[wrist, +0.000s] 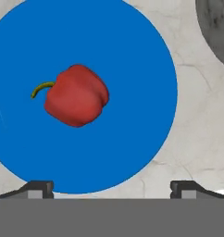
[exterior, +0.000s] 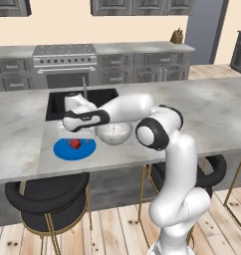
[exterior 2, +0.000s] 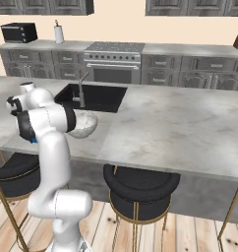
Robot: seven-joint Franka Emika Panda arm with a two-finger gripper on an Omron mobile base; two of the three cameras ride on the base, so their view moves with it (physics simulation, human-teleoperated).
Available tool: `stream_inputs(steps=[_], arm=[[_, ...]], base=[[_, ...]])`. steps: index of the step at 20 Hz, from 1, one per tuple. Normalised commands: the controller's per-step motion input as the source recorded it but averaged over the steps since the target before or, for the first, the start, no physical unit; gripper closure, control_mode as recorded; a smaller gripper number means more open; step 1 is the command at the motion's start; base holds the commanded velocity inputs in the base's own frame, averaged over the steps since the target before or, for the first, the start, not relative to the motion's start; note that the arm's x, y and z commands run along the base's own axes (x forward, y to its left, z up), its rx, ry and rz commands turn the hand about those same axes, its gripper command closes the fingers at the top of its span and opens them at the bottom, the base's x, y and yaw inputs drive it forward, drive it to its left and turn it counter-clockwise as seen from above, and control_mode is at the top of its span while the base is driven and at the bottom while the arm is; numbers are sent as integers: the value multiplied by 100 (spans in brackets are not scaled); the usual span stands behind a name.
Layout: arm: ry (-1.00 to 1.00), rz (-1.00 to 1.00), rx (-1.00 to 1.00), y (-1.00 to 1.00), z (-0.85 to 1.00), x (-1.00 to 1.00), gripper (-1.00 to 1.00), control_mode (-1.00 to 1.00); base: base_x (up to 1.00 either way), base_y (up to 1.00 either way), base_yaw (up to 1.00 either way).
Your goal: Pick the chicken drumstick and bell pepper from their plates and place them in the bowl. Then put the bowl in the fridge.
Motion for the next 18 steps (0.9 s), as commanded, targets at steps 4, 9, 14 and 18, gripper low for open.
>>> stream_inputs(steps=[4,9,14,18], arm=[[-1,0,0,12,-19,22,-100,-100],[-4,0,0,6,-21,22,-100,-100],[-6,1,0,0,-20,22,-100,-100],[-4,1,0,0,-19,18,-100,-100]], base=[[0,0,0],[0,0,0],[0,0,0],[0,0,0]])
